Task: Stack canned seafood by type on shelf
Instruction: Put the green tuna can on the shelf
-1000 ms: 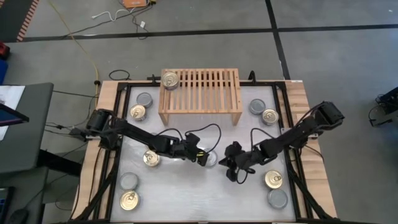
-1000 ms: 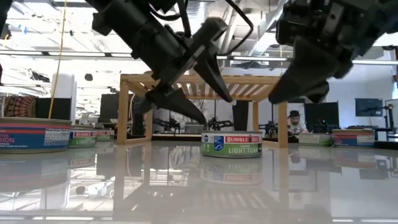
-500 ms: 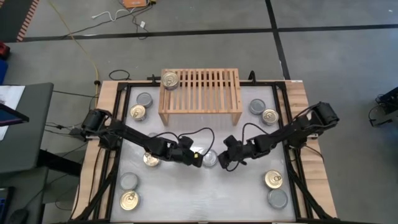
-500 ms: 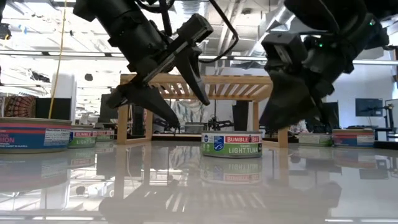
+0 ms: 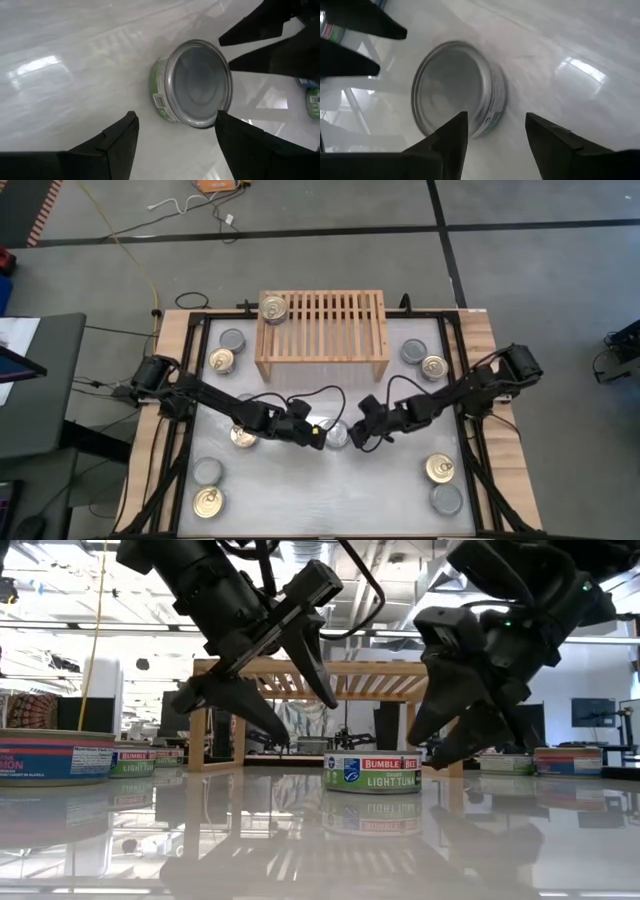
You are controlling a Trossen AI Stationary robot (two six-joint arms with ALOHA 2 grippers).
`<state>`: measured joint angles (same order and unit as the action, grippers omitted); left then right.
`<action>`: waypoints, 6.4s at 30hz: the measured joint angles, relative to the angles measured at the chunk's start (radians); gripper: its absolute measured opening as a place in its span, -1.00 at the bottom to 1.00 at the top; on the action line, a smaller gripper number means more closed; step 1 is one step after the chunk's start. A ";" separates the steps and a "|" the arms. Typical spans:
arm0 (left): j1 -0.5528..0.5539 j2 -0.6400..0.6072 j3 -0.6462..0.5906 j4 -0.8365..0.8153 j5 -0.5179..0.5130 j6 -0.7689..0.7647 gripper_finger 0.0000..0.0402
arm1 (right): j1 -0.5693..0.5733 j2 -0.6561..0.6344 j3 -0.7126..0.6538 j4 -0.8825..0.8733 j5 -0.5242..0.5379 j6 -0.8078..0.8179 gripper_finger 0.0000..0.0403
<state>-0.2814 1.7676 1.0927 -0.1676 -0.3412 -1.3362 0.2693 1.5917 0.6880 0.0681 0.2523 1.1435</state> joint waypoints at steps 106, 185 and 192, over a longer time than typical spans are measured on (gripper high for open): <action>0.055 -0.002 -0.217 0.630 0.101 -0.143 0.24 | 0.039 0.089 0.000 0.215 -0.019 0.122 -0.88; 0.000 -0.261 -0.214 0.002 0.194 0.212 0.24 | 0.161 0.132 0.418 -0.508 0.190 0.105 -0.76; -0.005 -0.228 -0.213 0.090 0.190 0.118 0.24 | 0.161 0.131 0.418 -0.566 0.182 0.104 -0.76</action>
<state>-0.2859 1.5395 0.8792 -0.0774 -0.1510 -1.2177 0.4305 1.7229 1.1057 -0.4978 0.4347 1.2472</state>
